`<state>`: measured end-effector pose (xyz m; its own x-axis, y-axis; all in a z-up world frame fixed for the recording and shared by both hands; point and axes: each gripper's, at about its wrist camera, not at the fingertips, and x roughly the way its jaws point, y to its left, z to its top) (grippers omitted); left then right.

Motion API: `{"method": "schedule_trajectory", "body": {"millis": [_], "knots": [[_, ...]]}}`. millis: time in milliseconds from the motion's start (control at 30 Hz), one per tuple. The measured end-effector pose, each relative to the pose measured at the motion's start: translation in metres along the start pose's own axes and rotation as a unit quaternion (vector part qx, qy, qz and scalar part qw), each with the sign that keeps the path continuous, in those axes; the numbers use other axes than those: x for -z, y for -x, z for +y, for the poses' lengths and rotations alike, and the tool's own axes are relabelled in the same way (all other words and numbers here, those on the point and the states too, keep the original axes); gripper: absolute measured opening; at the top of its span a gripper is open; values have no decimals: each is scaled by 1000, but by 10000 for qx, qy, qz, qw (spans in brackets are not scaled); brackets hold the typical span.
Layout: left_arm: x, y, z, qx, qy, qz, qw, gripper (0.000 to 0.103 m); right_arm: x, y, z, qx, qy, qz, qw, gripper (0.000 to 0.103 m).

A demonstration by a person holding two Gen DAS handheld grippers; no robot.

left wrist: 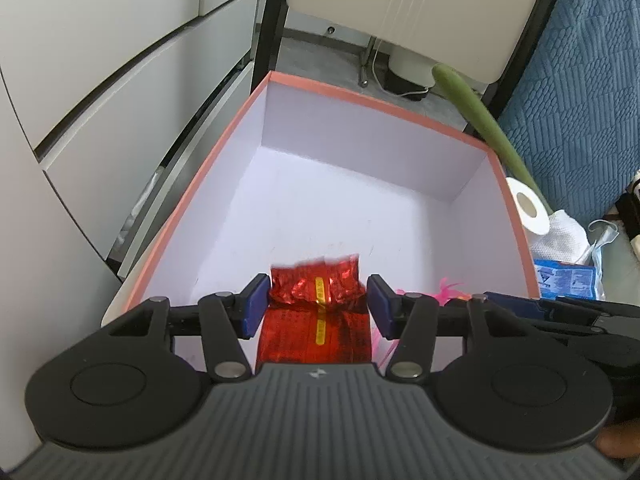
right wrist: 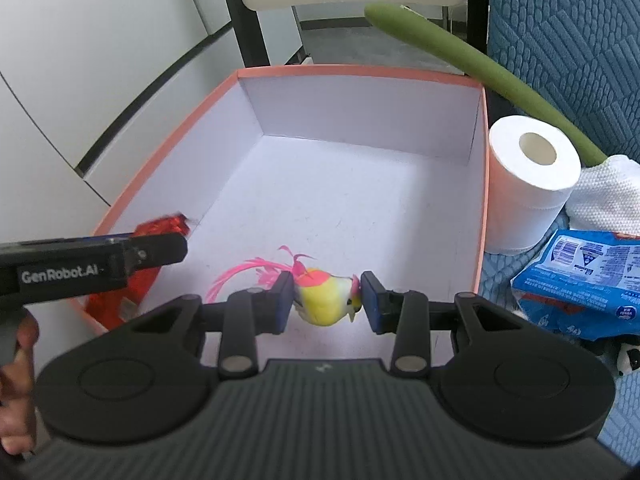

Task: Organize soft objects
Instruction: 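Carry the packet and bird into the pink box and open both tools, then withdraw both tools from the box back toward the chair seat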

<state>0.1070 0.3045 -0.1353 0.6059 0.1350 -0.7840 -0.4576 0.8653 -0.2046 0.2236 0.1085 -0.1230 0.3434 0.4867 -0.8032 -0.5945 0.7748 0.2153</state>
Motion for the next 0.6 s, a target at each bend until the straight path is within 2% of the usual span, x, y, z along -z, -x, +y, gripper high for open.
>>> {"method": "schedule_trajectory", "body": {"millis": [100, 167, 233, 600], "knots": [[-6, 9, -9, 55, 77, -104, 9999, 66, 2, 2, -1, -96, -43, -17, 9999, 43], [-9, 14, -12, 54, 52, -188, 9998, 67, -2, 4, -1, -128, -80, -30, 9999, 50], [-12, 21, -16, 53, 76, -288, 9995, 67, -3, 10, -1, -137, -94, -119, 9998, 52], [-18, 71, -43, 283, -18, -759, 9967, 67, -7, 61, -8, -136, -33, -752, 9971, 52]]}}
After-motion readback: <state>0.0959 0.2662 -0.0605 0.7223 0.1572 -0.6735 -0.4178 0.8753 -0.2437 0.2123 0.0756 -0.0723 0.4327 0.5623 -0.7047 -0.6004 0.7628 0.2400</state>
